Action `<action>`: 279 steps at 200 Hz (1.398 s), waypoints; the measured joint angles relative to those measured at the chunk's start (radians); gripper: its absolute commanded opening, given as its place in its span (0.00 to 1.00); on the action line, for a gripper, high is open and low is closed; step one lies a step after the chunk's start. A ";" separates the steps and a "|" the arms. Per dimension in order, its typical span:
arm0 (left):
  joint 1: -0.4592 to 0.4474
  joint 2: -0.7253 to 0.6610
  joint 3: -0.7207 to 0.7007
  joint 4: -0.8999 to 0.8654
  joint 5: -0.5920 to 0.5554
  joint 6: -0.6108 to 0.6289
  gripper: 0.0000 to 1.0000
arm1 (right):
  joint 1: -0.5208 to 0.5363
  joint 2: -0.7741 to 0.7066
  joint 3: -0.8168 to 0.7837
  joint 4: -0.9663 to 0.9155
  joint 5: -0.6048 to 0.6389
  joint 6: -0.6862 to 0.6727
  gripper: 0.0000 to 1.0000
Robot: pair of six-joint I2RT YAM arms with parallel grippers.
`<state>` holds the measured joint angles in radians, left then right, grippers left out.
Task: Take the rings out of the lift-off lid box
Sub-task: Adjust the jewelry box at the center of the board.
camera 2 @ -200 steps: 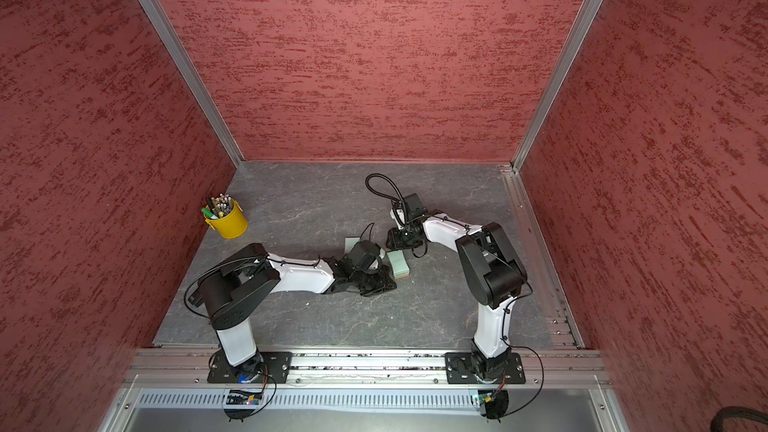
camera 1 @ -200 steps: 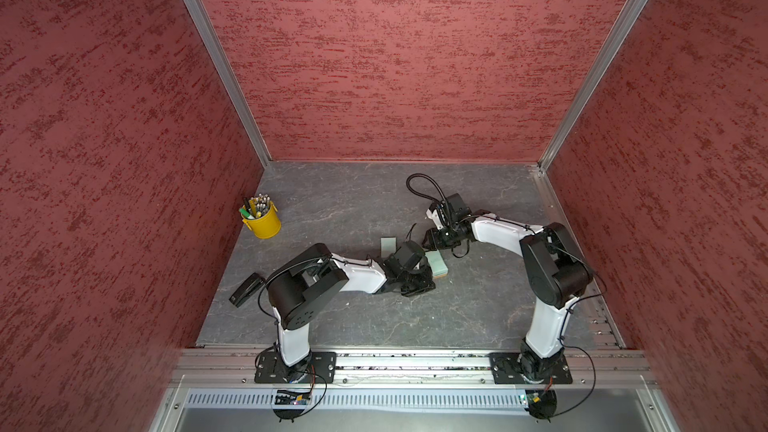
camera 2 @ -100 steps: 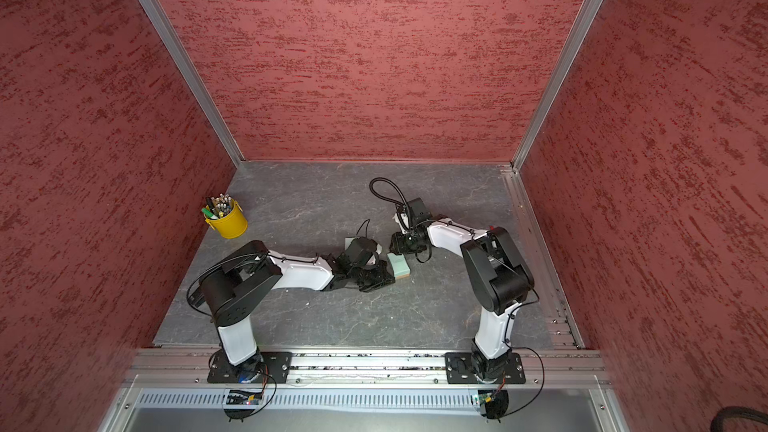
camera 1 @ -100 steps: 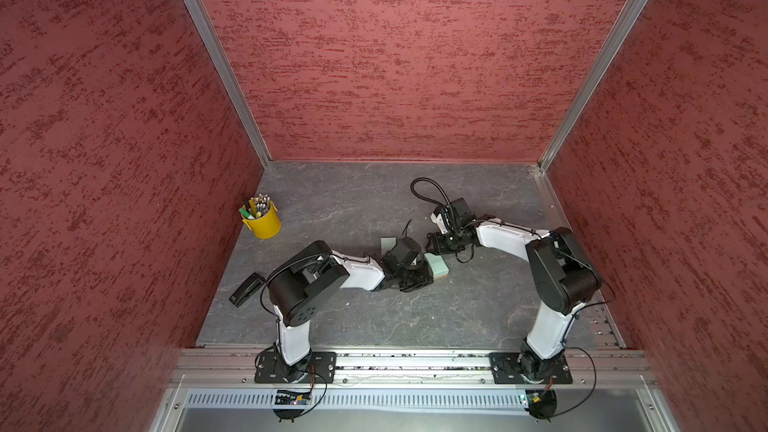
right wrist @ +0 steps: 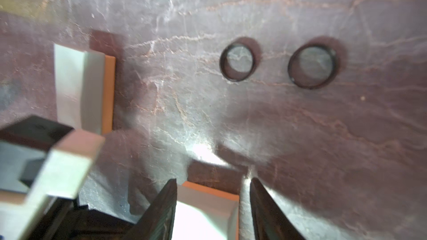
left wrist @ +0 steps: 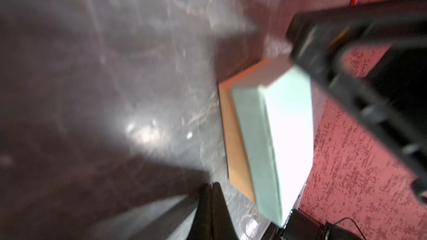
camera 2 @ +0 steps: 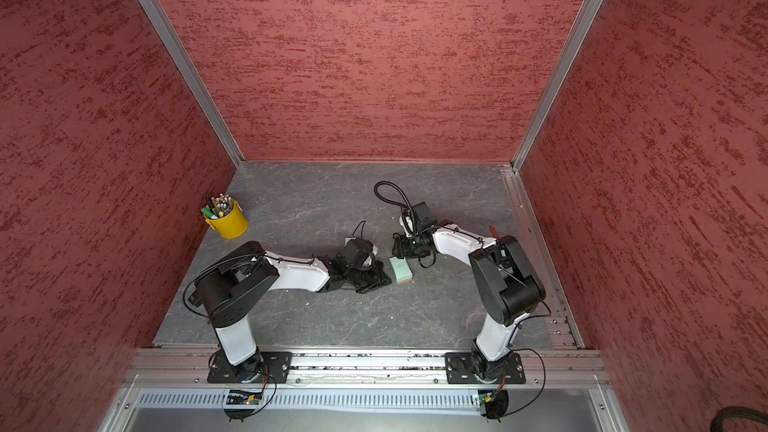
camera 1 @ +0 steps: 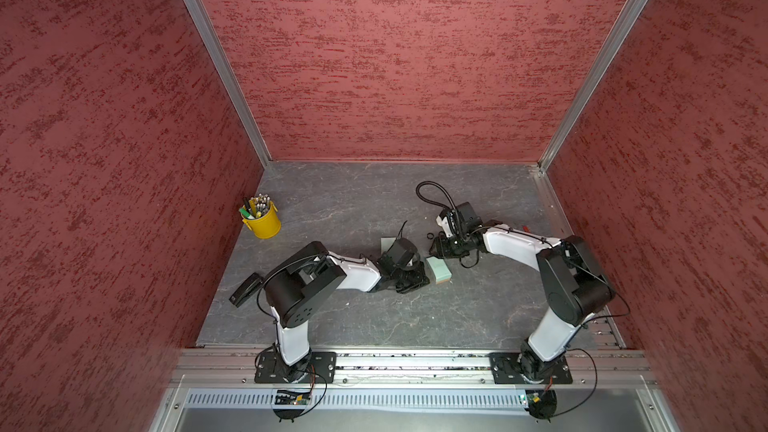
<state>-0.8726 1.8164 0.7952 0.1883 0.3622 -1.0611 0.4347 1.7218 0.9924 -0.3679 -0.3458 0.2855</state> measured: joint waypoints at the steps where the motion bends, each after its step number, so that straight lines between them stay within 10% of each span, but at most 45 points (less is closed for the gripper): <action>1: -0.002 0.000 0.000 0.000 0.000 0.000 0.05 | 0.000 -0.001 0.000 0.000 0.000 0.000 0.54; 85: 0.062 -0.090 0.016 -0.153 0.023 0.048 0.06 | 0.000 -0.359 -0.174 0.005 0.044 0.089 0.49; 174: 0.180 -0.004 0.402 -0.409 0.040 0.317 0.07 | 0.037 -0.755 -0.576 0.074 -0.066 0.474 0.56; 279: 0.127 0.096 0.478 -0.509 0.034 0.472 0.07 | 0.038 -0.673 -0.740 0.486 -0.127 0.760 0.66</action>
<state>-0.7456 1.9125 1.2732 -0.3206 0.3958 -0.5892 0.4725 1.0485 0.2527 0.1177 -0.4732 1.0458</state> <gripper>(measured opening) 0.069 0.667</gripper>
